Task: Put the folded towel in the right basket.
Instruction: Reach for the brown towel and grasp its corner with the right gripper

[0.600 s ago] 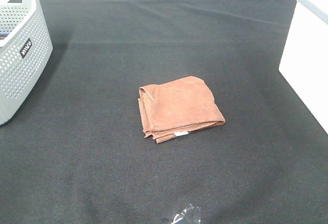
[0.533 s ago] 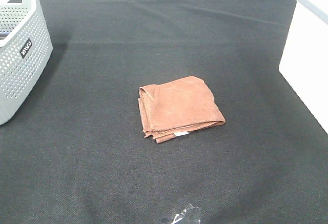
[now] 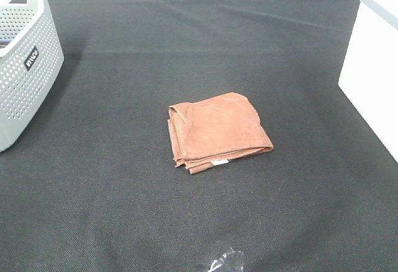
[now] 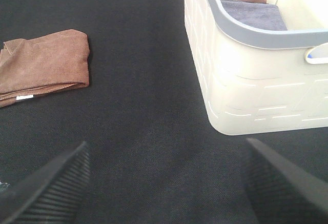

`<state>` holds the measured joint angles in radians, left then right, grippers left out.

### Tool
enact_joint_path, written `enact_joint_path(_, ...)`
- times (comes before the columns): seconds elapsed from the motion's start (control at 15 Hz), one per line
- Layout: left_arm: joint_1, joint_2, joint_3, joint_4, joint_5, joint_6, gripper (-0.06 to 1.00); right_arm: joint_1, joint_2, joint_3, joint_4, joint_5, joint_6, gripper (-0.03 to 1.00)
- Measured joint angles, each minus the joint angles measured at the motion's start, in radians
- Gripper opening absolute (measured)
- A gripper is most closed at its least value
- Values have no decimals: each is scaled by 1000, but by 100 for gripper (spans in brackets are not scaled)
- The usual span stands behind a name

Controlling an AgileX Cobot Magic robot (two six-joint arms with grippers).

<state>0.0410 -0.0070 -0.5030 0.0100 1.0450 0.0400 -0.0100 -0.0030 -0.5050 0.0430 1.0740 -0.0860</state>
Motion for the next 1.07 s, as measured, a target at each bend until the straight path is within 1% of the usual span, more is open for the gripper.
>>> enact_joint_path(1.07,0,0,0,0,-1,0,99,0,0,0,0,0,0,79)
